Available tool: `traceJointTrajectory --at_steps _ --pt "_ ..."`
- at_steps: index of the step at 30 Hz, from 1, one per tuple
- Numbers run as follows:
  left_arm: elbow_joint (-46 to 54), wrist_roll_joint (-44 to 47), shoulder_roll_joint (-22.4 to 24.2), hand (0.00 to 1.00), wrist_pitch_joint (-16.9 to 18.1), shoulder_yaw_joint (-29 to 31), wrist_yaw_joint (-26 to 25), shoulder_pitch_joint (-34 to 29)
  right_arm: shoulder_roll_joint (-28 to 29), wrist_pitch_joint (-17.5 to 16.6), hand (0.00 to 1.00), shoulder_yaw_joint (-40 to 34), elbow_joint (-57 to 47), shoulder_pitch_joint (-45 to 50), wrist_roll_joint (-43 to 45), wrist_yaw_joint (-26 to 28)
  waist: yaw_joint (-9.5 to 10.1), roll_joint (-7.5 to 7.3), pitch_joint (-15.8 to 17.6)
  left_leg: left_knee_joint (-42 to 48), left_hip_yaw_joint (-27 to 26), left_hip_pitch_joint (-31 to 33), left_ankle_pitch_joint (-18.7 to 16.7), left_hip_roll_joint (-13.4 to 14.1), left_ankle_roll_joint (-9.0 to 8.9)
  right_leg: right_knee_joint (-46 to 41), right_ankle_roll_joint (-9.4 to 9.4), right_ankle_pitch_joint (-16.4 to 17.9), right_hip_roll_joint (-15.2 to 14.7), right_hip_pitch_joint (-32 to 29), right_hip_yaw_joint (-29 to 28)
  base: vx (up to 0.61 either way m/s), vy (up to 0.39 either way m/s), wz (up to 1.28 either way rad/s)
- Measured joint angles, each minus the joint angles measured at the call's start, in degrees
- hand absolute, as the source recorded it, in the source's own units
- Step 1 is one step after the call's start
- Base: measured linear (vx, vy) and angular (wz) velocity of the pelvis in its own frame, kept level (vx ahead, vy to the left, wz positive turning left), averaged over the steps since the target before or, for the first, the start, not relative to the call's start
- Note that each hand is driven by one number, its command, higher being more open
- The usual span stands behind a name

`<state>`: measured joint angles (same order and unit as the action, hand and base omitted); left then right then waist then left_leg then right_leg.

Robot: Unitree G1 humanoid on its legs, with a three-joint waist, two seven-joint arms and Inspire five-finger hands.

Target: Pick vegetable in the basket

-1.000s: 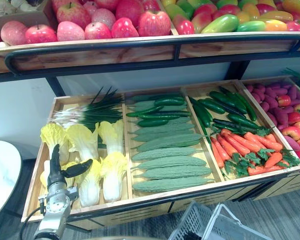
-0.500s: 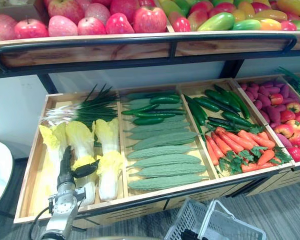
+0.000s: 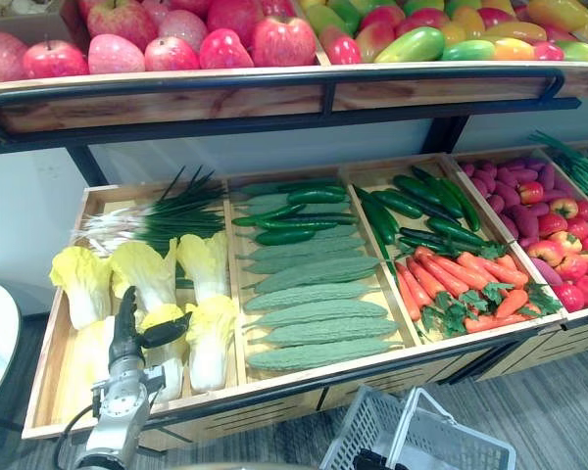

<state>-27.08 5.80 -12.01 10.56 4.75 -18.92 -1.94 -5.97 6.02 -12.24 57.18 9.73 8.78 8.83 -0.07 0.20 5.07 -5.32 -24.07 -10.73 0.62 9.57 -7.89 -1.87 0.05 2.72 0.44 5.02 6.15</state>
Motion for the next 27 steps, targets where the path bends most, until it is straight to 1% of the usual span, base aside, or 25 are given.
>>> traceJointTrajectory --at_steps 3,6,17,18,19,21,22,23,24,25,26,27 --pt "0.01 0.59 -0.05 1.00 -0.77 0.10 1.22 -0.03 -0.01 -0.02 0.00 0.00 -0.06 0.01 -0.27 0.08 0.01 0.01 -0.01 -0.01 -0.05 -0.01 0.00 -0.01 0.00 0.02 0.01 -0.02 0.00 0.00 -0.02 0.00 0.000 0.00" --pt "0.01 1.45 -0.07 1.00 -0.77 0.14 1.89 -0.03 -0.03 -0.04 0.00 0.00 -0.07 0.03 -0.27 0.17 0.01 0.02 -0.01 -0.01 -0.08 0.01 0.00 -0.02 0.00 0.15 0.02 -0.02 0.00 0.02 -0.03 0.00 0.000 0.00" --pt "-0.11 2.52 -0.07 1.00 -1.13 0.21 1.90 -0.16 -0.24 -0.04 0.00 0.00 -0.06 0.14 -0.28 0.22 0.01 0.35 -0.22 0.01 -0.40 0.06 0.01 -0.01 -0.02 0.89 0.02 -0.46 0.07 0.17 -0.21 0.00 0.000 0.00" --pt "-0.04 2.64 -0.27 1.00 -1.28 0.72 2.40 -0.17 -0.28 -0.03 0.00 0.04 -0.06 0.11 -0.28 0.22 0.03 0.49 -0.30 0.01 -0.43 0.08 0.01 -0.01 -0.02 0.89 0.02 -0.48 0.07 0.18 -0.23 0.00 0.000 0.00" --pt "0.36 3.24 -0.96 1.00 -1.92 1.21 4.27 -0.21 -0.38 -0.02 0.00 0.14 -0.06 0.11 -0.27 0.23 0.01 0.61 -0.38 0.02 -0.44 0.07 0.01 0.02 -0.02 0.89 0.00 -0.49 0.09 0.18 -0.23 0.00 0.000 0.00" --pt "2.47 5.60 -2.95 1.00 -4.67 1.47 7.23 -0.45 -0.63 0.01 0.00 0.29 -0.05 0.13 -0.25 0.23 0.02 0.73 -0.45 0.02 -0.44 0.07 0.01 0.08 -0.02 0.89 -0.04 -0.52 0.14 0.17 -0.23 0.00 0.000 0.00" --pt "5.08 7.45 -5.00 1.00 -7.91 1.90 9.74 -0.88 -0.63 0.06 0.00 0.44 -0.05 0.14 -0.25 0.23 0.03 0.79 -0.47 0.03 -0.46 0.07 0.01 0.14 -0.02 0.89 -0.07 -0.54 0.20 0.16 -0.24 0.00 0.000 0.00" --pt "8.31 9.39 -7.47 1.00 -12.38 3.09 12.89 -1.09 -0.64 0.07 0.00 0.49 -0.05 0.17 -0.25 0.24 0.06 0.82 -0.49 0.05 -0.53 0.05 0.01 0.20 -0.02 0.88 -0.10 -0.56 0.25 0.16 -0.29 0.00 0.000 0.00" --pt "9.48 10.10 -8.53 1.00 -14.15 3.43 14.03 -1.09 -0.67 0.07 0.00 0.53 -0.05 0.18 -0.25 0.24 0.08 0.84 -0.50 0.10 -0.57 0.04 0.01 0.21 -0.02 0.88 -0.12 -0.57 0.27 0.16 -0.32 0.00 0.000 -0.03" --pt "11.38 11.53 -10.66 1.00 -17.59 4.30 16.32 -1.03 -0.92 0.08 0.00 0.56 -0.05 0.43 -0.26 0.28 0.08 0.94 -0.65 0.28 -0.73 0.07 0.01 0.26 -0.02 0.88 -0.16 -0.61 0.29 0.10 -0.53 0.00 0.000 -0.06" --pt "12.47 12.31 -11.69 1.00 -19.73 5.31 17.89 -0.84 -0.97 0.07 0.00 0.56 -0.08 0.50 -0.27 0.37 0.09 1.04 -0.73 0.28 -0.93 0.08 0.00 0.34 -0.04 0.96 -0.17 -0.70 0.30 0.07 -0.71 0.00 0.000 -0.06" --pt "13.12 12.83 -12.35 1.00 -21.09 5.77 18.69 -0.53 -0.97 0.07 0.00 0.56 -0.08 0.56 -0.27 0.43 0.13 1.11 -0.76 0.28 -1.00 0.09 -0.01 0.43 -0.04 1.04 -0.16 -0.76 0.30 0.07 -0.79 0.00 -0.002 -0.07"
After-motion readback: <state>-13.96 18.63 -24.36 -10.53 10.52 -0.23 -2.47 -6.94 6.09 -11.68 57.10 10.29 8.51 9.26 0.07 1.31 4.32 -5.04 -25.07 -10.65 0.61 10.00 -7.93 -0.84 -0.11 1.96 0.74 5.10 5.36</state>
